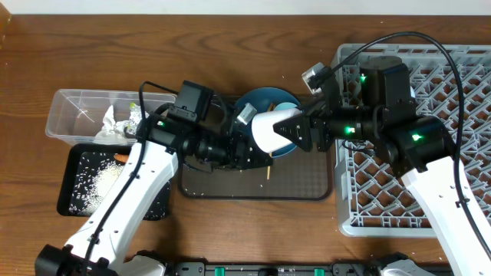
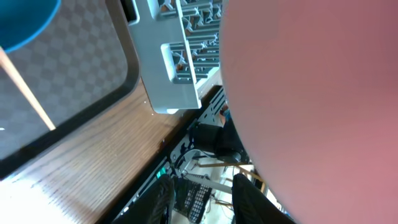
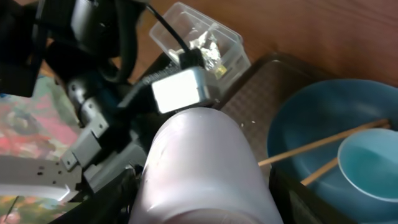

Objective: Sort waste into correct bins and load items into the dishwasher rack
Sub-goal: 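Hand the pink cup from left gripper to right gripper, then carry the pink cup with right gripper into the rack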

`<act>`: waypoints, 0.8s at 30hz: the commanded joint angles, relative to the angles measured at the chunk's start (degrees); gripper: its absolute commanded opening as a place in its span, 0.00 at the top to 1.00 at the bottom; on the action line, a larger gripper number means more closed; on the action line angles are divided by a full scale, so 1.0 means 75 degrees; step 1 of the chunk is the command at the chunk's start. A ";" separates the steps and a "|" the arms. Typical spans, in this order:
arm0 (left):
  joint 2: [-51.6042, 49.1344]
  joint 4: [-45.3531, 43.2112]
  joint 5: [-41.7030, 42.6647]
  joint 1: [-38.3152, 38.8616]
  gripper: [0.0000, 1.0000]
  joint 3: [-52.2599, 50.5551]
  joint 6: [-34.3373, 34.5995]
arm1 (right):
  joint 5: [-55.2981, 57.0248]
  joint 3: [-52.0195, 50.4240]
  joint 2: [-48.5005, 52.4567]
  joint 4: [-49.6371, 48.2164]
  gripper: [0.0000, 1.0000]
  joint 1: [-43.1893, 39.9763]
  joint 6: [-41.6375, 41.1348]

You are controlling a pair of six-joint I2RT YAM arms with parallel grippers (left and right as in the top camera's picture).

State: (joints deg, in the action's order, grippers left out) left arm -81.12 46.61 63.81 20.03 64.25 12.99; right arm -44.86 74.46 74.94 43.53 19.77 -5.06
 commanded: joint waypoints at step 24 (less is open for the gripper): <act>-0.0015 0.0038 -0.3765 -0.0903 0.05 -0.0035 -0.0213 | 0.7058 0.1358 0.0128 0.2923 0.97 -0.0775 -0.0743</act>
State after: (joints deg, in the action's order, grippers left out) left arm -81.12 46.65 39.64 13.39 64.23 11.94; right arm -1.50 83.81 75.16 64.93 14.46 -8.25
